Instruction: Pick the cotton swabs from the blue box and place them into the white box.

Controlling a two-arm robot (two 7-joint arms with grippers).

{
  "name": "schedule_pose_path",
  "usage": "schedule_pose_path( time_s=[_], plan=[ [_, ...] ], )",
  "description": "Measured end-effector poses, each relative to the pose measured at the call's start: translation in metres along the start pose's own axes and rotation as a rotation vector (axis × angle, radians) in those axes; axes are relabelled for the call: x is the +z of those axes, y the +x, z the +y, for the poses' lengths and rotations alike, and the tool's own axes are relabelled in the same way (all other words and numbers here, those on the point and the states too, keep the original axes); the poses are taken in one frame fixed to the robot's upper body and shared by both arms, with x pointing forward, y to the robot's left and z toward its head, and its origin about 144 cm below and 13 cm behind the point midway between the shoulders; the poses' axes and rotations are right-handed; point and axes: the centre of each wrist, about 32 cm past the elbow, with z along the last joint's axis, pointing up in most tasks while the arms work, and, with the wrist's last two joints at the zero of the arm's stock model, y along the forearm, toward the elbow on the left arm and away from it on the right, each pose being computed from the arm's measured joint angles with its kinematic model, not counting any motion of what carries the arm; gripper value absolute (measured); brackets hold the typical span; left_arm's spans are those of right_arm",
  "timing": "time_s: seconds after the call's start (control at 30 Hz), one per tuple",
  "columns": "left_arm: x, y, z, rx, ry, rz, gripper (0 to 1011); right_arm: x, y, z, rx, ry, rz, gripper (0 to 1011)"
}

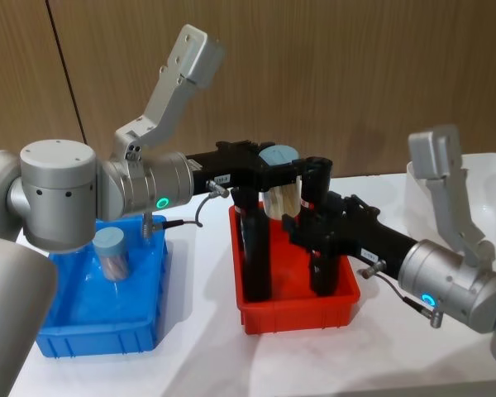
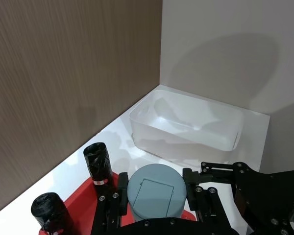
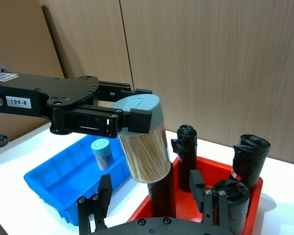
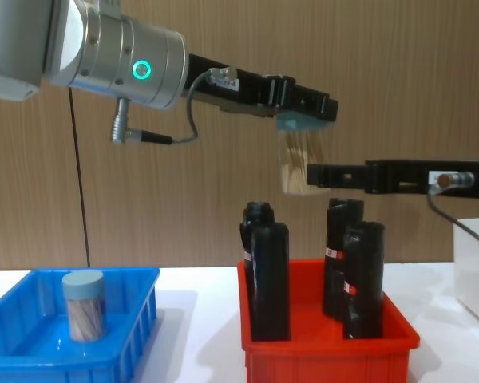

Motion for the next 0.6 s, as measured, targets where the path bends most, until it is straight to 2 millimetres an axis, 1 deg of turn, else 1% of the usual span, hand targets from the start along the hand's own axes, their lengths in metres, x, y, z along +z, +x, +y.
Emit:
schedule_pose_path(
  time_s=[0.6],
  plan=[
    [0.0,0.0,0.0,0.0,0.0,0.0,670,0.002,0.001,0.022,0.009,-0.008,-0.013,1002]
  ],
)
